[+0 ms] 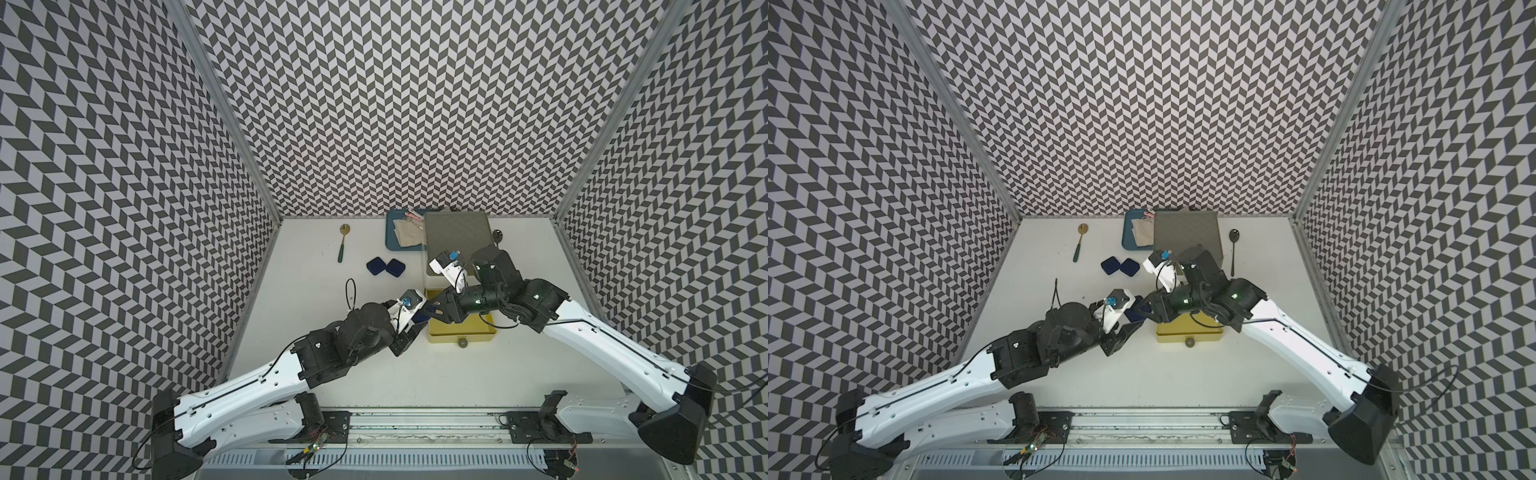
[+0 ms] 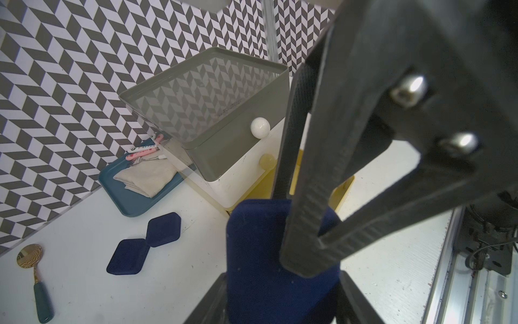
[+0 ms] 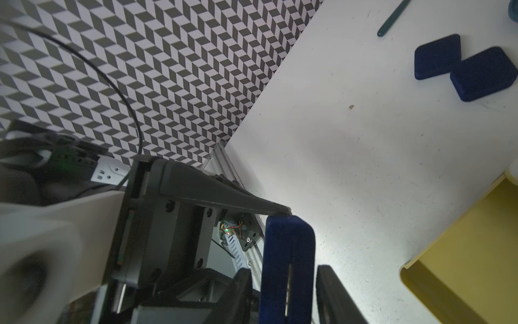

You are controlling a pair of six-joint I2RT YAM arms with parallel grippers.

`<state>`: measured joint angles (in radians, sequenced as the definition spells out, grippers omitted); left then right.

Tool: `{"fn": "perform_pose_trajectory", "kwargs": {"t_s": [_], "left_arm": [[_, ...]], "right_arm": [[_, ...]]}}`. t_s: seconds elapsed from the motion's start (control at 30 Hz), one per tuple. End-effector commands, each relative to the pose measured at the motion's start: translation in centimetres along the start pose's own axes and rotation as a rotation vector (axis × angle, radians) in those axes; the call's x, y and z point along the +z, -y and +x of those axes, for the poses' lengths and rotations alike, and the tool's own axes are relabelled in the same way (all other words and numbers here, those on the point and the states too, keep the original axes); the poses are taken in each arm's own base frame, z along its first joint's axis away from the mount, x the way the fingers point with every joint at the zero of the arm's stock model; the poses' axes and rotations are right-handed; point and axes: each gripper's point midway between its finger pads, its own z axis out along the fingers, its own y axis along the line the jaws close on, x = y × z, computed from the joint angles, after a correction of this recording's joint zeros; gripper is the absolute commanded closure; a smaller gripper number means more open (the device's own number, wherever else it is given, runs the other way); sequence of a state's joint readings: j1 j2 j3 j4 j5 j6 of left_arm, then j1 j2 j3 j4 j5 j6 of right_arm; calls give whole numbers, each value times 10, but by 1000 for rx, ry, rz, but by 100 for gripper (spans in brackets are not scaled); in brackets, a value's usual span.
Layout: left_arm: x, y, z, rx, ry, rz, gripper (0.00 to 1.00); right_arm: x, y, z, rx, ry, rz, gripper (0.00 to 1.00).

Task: Place the brooch boxes into the drawer by color
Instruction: Place the brooch box in the drawer.

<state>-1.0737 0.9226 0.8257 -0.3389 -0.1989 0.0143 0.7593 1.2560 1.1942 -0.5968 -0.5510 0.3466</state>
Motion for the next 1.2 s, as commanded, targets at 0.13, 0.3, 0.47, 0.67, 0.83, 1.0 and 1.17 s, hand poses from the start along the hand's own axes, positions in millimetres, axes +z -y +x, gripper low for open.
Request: {"fn": "perform_pose_trajectory", "kwargs": {"t_s": [0.13,0.3,0.47,0.67,0.83,1.0,1.17], "left_arm": [[-9,-2,-20,-20,44,-11,41],[-16,-11,-33,-69,106,-51,0],[-5,-57,-18,-173,27,-231,0],[-3,-110,-6,-339,26,-284,0],[-10,-143,4,-437,71,-269,0],[-15,-157,14,-449,80,-291,0],[-21,-162,19,-443,94,-298,0]], "right_arm": [[-6,-5,-15,-38,75,13,75],[-26,8,-29,-14,166,102,81],[-52,40,-30,35,271,187,81],[-51,86,4,133,290,241,81],[-43,117,25,208,329,282,84],[-30,141,41,266,346,313,84],[-13,157,51,289,309,322,83]]}}
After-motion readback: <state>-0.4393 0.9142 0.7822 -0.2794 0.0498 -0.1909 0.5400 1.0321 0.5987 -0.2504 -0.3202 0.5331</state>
